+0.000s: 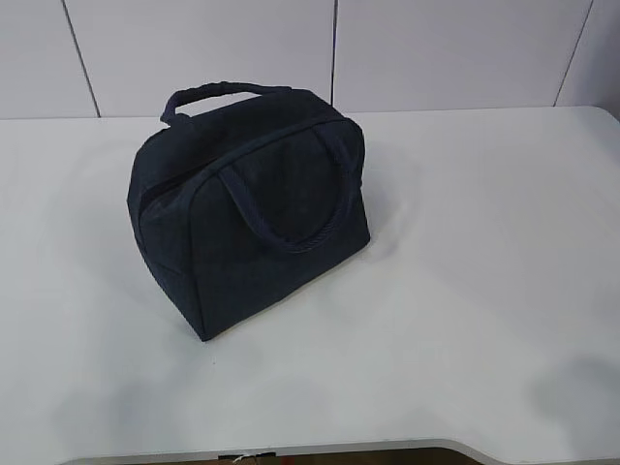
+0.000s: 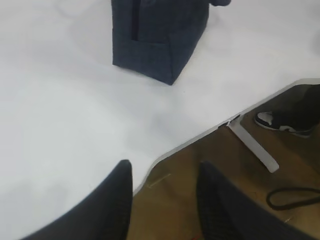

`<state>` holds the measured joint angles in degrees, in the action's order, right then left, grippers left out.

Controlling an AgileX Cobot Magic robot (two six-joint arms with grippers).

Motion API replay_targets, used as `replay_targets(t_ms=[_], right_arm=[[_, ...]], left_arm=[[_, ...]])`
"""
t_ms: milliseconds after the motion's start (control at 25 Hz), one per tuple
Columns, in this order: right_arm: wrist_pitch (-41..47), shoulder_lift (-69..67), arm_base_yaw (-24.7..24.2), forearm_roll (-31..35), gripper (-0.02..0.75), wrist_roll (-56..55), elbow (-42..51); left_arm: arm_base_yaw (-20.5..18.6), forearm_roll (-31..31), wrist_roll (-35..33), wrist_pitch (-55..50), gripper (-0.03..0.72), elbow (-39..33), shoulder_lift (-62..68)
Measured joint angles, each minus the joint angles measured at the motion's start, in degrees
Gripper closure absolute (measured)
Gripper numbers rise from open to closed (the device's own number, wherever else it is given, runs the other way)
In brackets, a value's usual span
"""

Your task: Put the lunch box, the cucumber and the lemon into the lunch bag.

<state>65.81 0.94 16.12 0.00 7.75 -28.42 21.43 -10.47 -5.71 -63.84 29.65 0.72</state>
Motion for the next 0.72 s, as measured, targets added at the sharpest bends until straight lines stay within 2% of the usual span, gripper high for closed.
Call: replay_targets(t_ms=[160,280,440,720], right_arm=[[0.0,0.0,-1.77,0.0,0.393,0.0,0.0],[0.0,0.0,-4.71,0.0,0.393,0.0,0.0],[0.0,0.0,-8.16,0.0,0.393,0.0,0.0],[0.0,0.0,-8.56,0.0,0.393,0.0,0.0]], left_arm=[[-4.94,0.15,0.0,0.0,0.425,0.0,0.0],[-7.0,0.15,0.0,0.0,0.442,0.0,0.0],[-8.21,0.15,0.0,0.0,0.448,0.0,0.0],[-9.08,0.29,0.0,0.0,0.449,0.0,0.0]])
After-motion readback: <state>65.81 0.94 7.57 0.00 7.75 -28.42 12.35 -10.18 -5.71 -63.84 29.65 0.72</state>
